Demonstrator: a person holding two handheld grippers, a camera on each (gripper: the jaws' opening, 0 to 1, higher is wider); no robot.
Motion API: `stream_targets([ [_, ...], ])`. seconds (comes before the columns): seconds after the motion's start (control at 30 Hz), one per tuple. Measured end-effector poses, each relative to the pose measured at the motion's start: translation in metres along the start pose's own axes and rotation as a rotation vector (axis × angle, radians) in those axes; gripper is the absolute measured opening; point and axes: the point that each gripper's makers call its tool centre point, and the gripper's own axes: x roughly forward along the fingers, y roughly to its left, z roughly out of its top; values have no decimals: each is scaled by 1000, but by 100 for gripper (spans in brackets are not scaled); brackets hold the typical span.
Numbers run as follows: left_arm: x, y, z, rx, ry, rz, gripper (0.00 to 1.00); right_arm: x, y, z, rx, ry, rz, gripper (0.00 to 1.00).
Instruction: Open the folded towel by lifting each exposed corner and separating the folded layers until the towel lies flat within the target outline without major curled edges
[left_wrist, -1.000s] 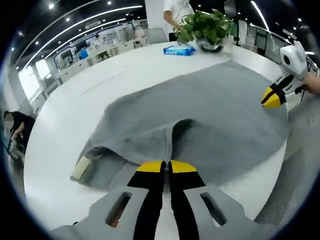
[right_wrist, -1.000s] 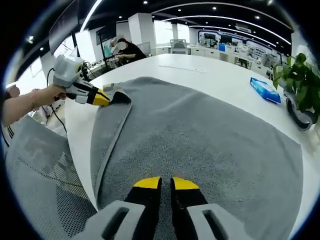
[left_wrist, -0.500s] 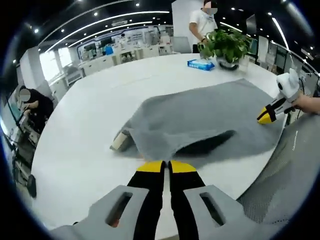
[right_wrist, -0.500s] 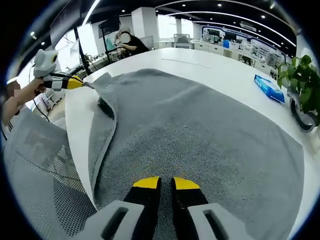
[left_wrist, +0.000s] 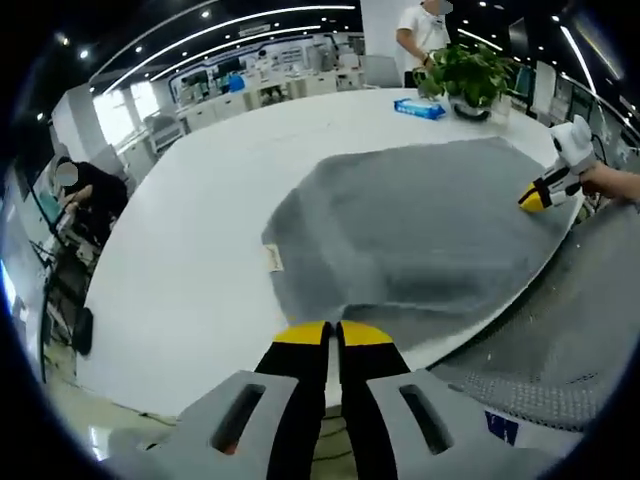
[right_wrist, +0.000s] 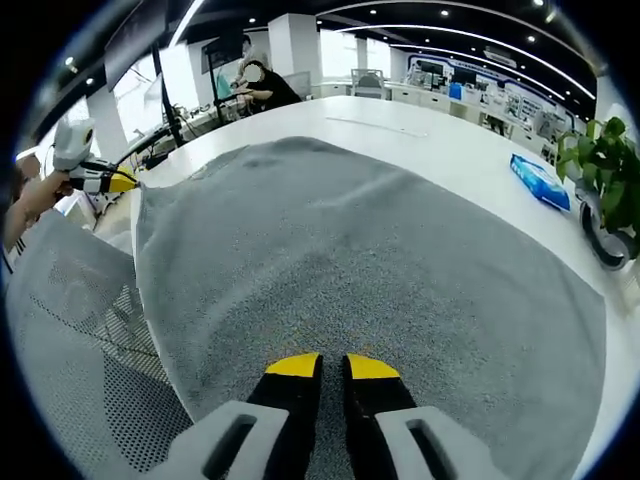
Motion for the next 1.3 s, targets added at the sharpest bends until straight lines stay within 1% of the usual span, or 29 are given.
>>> stream_targets([
  [0.03,0,3,-6,-2,11,6,2,0,0,0,-1,0,0,5],
  [0.13,1,5,-17,-20,32,-6,2,-1,1,0,-5,0,-1,5],
  [0.17,2,6,-23,-20,47,-7,2,-1,1,0,-4,0,-1,5],
  [0.3,5,4,-40,-16,100,-27,2,0,0,0,-5,-1,-1,5],
  [0.37,8,7,-48,-5,120,-26,1,0,0,0,-6,-2,0,5],
  [0.4,8,9,-53,1,142,-25,0,0,0,0,-5,-2,0,5],
  [0.47,11,11,-59,8,153,-29,0,0,0,0,-3,-3,1,5],
  [0.57,15,12,-60,6,145,-34,0,0,0,0,-3,-3,1,5],
  [0.7,22,12,-67,8,170,-34,1,0,0,1,-3,-4,1,5],
  [0.73,21,13,-67,-20,170,-31,2,0,0,1,-3,-5,2,5],
  [0.77,19,14,-66,-77,175,-24,3,0,0,1,-2,-5,2,5],
  [0.8,19,17,-67,-98,181,-13,5,0,0,0,-1,-6,3,5],
  [0.83,19,21,-68,-111,194,-9,10,0,0,0,0,-6,3,5],
  [0.87,20,22,-67,-113,193,-14,13,0,0,0,3,-6,4,5],
  [0.93,18,24,-62,-132,178,-25,15,0,0,0,4,-7,5,5],
  [0.97,18,26,-56,-157,152,-24,16,0,0,0,7,-8,6,5],
  [1.0,17,28,-45,-186,117,-27,18,0,0,0,8,-8,6,5],
  [1.03,16,30,-38,-200,101,-25,20,0,0,0,10,-9,6,5],
  [1.07,16,37,-27,-207,73,-8,21,0,0,0,12,-9,6,5],
  [1.1,17,40,-19,-206,56,-4,20,0,-1,0,14,-10,6,5],
  [1.13,19,44,-10,-215,43,-6,20,0,-1,0,16,-11,7,5],
  [1.17,22,46,-3,-218,35,-7,20,0,-1,0,18,-11,7,5],
  [1.2,27,50,9,-222,13,-6,20,0,-1,0,20,-11,7,5],
  [1.3,39,56,34,-213,-24,-7,20,0,-1,1,21,-12,7,5],
])
